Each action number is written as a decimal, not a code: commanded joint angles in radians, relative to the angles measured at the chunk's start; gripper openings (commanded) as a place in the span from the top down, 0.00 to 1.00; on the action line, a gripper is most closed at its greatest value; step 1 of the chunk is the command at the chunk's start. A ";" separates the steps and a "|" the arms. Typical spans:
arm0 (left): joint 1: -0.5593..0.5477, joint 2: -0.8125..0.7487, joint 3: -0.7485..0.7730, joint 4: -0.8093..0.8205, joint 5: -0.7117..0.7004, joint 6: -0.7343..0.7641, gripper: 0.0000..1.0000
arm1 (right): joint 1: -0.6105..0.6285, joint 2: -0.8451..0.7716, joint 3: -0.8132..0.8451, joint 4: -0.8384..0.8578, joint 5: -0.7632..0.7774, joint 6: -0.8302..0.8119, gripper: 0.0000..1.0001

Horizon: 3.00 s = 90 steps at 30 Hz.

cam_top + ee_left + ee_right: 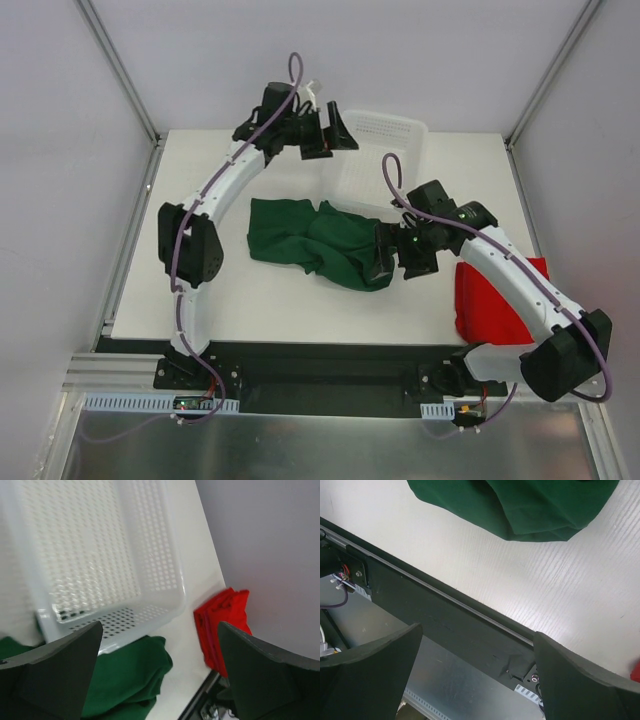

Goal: Fold and stack the t-shirts

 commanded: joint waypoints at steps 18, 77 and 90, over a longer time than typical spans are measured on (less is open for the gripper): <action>0.104 0.358 0.165 -0.166 -0.049 -0.011 0.01 | -0.003 -0.028 -0.005 -0.034 0.004 -0.027 0.04; 0.263 -0.847 -1.201 0.354 0.336 -0.263 0.01 | -0.210 0.713 0.582 0.305 0.483 -0.349 0.04; 0.263 -0.881 -1.212 0.306 0.310 -0.260 0.01 | -0.215 0.911 0.779 0.274 0.325 -0.356 0.15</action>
